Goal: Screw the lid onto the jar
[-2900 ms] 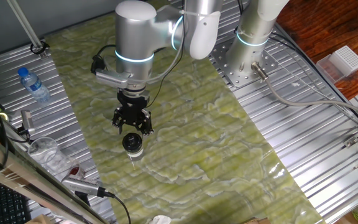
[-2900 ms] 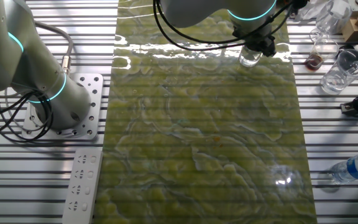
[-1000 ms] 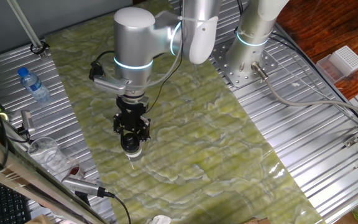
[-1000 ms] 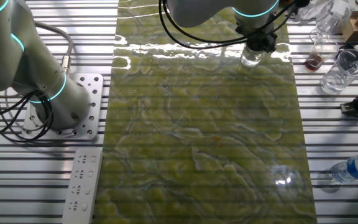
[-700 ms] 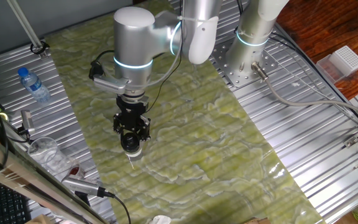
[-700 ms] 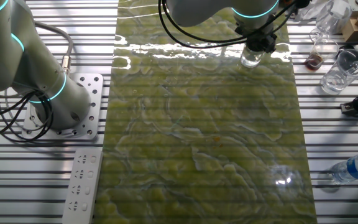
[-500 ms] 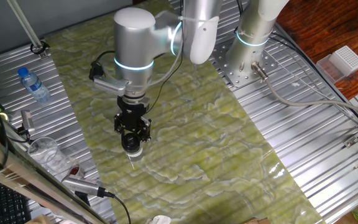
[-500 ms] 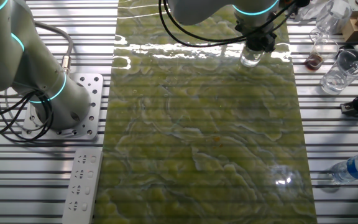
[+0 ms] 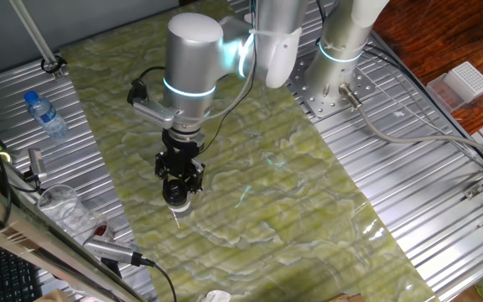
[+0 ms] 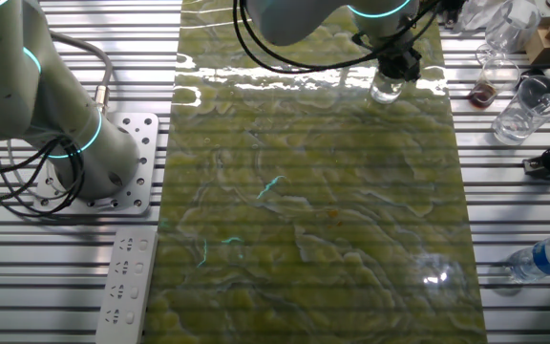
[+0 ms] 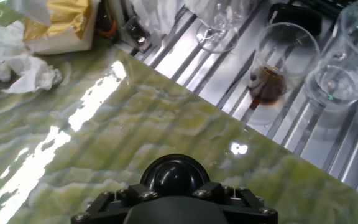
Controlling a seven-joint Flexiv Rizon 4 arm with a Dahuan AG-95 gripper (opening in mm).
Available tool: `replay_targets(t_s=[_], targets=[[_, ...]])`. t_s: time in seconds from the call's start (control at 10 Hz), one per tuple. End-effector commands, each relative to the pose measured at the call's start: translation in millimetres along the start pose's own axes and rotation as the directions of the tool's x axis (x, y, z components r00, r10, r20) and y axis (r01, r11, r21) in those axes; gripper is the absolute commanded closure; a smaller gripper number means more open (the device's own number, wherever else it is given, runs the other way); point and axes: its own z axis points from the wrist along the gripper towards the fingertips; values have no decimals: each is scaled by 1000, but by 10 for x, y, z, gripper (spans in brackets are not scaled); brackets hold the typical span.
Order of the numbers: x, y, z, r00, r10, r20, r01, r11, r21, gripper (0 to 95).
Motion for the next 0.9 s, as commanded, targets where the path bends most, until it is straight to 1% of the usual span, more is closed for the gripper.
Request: replay_targets(t_s=[0.1,0.2,0.3,0.4,0.7,0.9], targets=[[9,6,8,999,29,22,-29,1000,4,570],[7,7,7,999,41,28,-42,999,17,570],[6,7,6,998,64,26,-66,996,61,570],[5,7,6,996,87,24,-89,992,86,570],[6,6,8,989,147,30,-149,984,99,570],[6,6,9,986,164,36,-166,982,95,570]])
